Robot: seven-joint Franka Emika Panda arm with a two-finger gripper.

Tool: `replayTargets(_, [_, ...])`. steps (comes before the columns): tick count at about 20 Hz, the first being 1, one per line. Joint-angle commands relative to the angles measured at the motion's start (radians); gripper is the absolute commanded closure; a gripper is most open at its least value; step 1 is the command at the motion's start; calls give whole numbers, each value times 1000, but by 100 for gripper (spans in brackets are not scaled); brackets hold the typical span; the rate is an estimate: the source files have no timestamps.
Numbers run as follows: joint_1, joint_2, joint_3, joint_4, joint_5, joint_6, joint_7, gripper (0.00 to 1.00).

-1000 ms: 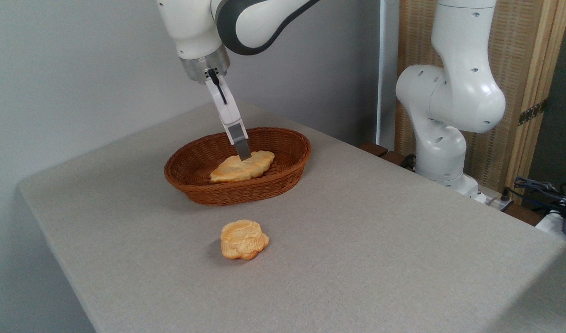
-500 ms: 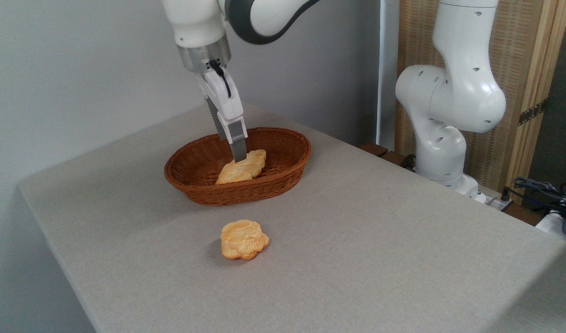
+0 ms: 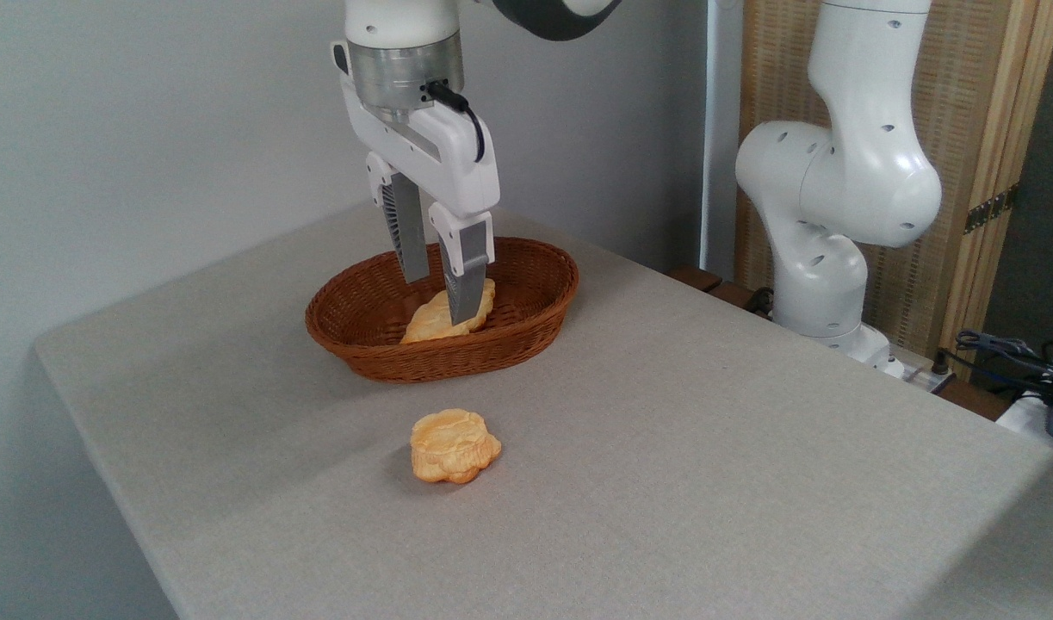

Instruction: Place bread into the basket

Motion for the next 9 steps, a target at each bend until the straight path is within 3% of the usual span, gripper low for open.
replayTargets(1, [-6,-1,38,17,57,-5,16,0])
replayTargets(5, [-6,-1,45,17,62,-5,10,0])
replayTargets(9, [-6,-14,90,20,62,2,16,0])
